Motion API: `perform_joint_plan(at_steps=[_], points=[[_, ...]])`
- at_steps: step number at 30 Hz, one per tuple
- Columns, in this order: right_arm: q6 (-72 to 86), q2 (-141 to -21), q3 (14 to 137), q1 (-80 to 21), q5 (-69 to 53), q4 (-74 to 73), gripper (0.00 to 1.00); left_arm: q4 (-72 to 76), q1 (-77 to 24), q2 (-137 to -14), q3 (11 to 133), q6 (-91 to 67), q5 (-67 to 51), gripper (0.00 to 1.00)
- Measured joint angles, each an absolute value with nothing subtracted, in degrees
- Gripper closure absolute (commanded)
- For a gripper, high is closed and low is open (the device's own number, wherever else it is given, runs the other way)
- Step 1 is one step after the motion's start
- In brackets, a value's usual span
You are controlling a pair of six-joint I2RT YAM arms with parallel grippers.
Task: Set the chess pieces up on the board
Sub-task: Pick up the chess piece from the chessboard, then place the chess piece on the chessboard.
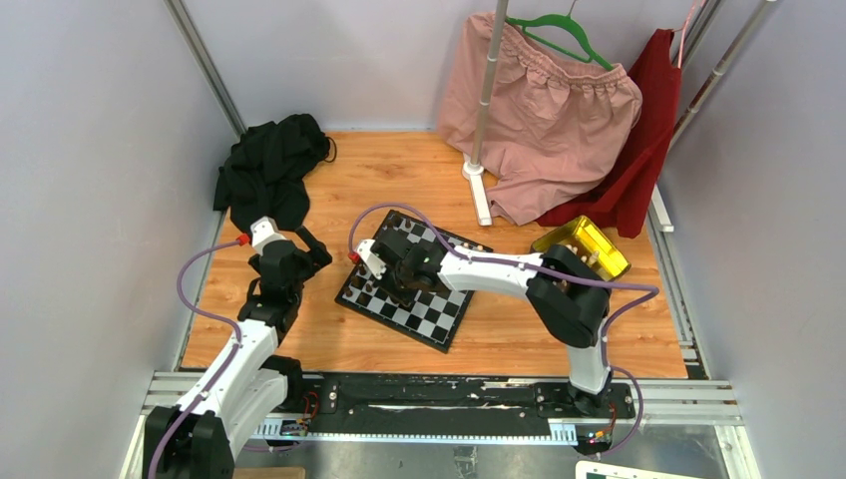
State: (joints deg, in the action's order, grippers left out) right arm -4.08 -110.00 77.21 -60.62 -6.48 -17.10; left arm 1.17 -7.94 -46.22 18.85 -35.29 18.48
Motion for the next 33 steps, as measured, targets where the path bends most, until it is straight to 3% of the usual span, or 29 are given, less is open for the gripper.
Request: perform_joint_plan(at_steps=[9,18,33], points=[[-3.6,-106.63,75.55,-59.37,-3.38,-17.58,1.0,1.17,-7.94,-46.22,18.83,-35.29,18.48,0.0],[0.49,-100.36,72.88,-51.24,1.41,-18.35,1.0,1.17,-7.94,-46.22,18.83,-35.29,18.48,0.0],[5.23,-100.12,69.78,-44.88,3.68,-21.47,1.0,1.17,-7.94,-46.22,18.83,-35.29,18.48,0.0]])
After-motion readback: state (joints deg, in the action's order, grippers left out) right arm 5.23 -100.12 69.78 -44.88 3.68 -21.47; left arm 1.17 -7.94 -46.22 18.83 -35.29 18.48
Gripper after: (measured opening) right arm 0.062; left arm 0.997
